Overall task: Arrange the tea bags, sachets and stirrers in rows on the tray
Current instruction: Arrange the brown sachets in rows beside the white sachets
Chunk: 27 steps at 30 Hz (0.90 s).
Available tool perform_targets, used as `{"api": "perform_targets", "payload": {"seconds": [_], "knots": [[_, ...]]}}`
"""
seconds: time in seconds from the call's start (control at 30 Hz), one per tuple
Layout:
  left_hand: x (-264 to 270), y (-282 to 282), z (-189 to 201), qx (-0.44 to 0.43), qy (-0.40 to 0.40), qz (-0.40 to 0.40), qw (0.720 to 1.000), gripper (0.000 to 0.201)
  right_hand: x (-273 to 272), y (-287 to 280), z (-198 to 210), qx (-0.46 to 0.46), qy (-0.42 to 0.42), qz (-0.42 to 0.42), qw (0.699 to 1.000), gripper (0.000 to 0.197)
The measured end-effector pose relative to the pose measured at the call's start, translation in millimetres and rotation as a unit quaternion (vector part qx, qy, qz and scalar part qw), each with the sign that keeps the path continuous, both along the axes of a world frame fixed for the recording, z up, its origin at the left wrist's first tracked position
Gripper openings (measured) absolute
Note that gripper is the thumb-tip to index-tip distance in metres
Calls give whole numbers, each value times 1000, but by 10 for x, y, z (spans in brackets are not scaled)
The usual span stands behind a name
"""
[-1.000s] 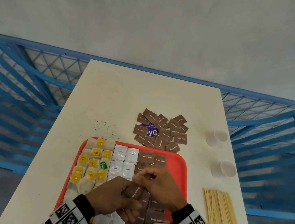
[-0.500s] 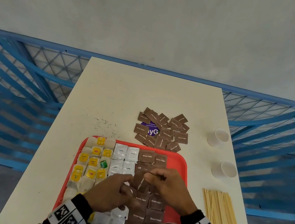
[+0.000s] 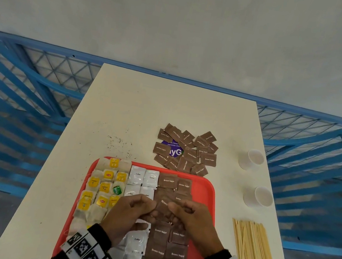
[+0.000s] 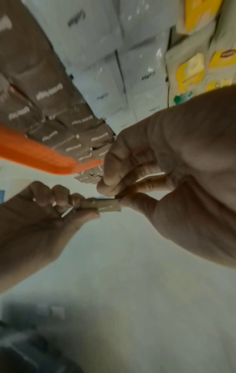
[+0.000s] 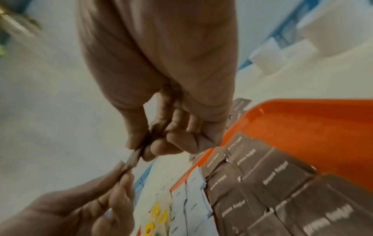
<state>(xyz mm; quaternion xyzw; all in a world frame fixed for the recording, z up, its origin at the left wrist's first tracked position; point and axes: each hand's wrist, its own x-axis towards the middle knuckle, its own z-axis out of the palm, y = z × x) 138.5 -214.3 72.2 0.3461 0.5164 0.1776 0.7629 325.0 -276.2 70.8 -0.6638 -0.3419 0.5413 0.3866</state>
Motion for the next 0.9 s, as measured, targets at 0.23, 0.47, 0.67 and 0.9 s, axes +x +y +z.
{"api": "perform_targets", "payload": {"seconds": [0.23, 0.47, 0.67, 0.9], "knots": [[212, 185, -221, 187, 147, -124, 963, 18, 372, 189, -219, -42, -25, -52, 997, 21], [611, 658, -454, 459, 325, -300, 771, 13, 806, 595, -568, -63, -145, -2, 987, 41], [782, 749, -584, 503, 362, -431, 656, 36, 789, 697, -756, -100, -182, -21, 978, 38], [775, 768, -589, 512, 372, -462, 621, 36, 745, 716, -794, -122, -238, -33, 963, 32]]}}
